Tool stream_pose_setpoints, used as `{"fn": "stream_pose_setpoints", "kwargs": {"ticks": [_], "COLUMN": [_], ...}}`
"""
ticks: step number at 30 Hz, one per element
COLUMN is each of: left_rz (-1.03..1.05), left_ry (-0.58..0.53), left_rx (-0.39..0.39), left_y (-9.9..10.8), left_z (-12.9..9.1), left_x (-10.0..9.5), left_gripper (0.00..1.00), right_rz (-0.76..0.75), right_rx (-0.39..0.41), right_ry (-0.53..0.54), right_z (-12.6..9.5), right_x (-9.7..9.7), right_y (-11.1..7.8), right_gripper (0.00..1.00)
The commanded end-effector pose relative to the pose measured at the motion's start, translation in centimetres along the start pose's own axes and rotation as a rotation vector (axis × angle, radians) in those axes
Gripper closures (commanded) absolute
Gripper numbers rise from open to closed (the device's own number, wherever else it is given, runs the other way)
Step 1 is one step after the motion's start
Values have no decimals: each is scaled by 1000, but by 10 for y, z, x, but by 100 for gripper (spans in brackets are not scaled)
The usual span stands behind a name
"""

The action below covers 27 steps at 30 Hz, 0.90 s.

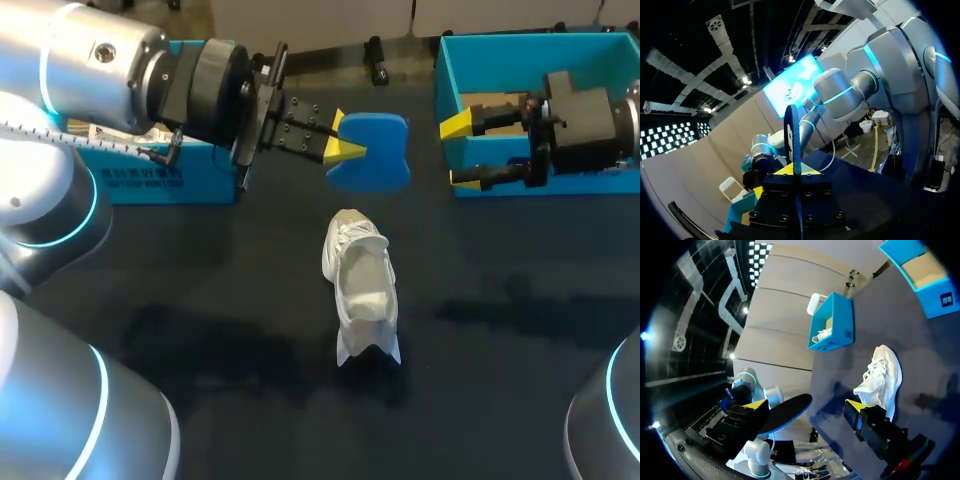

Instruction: Take the shoe out of the shoebox, open the shoe tongue, remove and reinsert the insole, then place the shoe into the shoebox

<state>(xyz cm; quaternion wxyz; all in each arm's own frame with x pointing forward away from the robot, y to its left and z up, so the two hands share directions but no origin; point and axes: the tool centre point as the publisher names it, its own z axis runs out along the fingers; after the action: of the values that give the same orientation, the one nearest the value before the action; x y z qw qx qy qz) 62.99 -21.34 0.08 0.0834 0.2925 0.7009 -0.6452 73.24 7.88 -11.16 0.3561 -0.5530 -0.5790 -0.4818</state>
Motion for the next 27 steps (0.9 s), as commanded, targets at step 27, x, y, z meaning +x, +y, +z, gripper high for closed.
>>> {"fn": "stream_pose_setpoints", "kwargs": {"ticks": [27], "left_rz": [847], "left_ry": [-180], "left_rx": [29], "left_y": [55], "left_z": [-29], "left_x": [18], "left_gripper": [100], "right_rz": [191], "right_rx": [-86], "right_ry": [101], "right_z": [11], "right_x": [8], "right_y": [17], "right_gripper": [0]}}
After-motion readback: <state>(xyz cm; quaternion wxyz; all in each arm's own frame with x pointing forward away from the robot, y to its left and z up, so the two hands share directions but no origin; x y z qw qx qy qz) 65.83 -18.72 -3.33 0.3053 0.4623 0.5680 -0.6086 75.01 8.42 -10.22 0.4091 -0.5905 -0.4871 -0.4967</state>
